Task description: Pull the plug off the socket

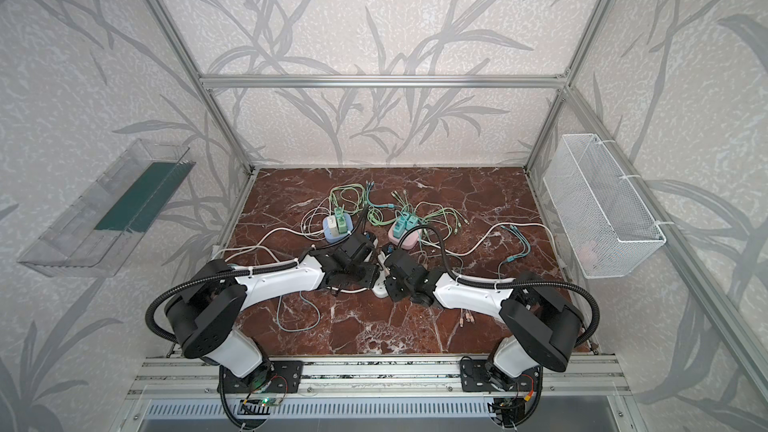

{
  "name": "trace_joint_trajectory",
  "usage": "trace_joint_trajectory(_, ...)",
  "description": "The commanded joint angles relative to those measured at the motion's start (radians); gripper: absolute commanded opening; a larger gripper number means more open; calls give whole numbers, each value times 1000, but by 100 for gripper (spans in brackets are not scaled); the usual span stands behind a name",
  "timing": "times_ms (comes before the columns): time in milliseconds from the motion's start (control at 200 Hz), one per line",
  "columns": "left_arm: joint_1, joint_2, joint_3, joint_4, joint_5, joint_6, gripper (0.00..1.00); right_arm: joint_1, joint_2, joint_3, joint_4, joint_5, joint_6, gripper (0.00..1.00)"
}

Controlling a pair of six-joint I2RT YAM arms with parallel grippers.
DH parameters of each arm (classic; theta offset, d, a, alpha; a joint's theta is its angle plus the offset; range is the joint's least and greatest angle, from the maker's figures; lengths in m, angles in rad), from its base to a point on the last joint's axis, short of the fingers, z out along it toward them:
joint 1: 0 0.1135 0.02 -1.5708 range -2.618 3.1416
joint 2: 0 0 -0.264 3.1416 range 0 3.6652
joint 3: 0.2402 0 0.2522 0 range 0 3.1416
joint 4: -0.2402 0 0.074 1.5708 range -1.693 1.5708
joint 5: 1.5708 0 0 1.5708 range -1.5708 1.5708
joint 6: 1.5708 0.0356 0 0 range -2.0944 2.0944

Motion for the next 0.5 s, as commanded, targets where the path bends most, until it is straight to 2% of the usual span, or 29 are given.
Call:
trace_joint_trajectory(0, -1, 49, -4, -113, -44, -11, 60, 9, -59, 28, 8, 39, -15, 9)
trace_joint_trajectory(495, -22, 74, 7, -129, -59, -10, 60, 37, -25, 50, -27, 92, -37, 8)
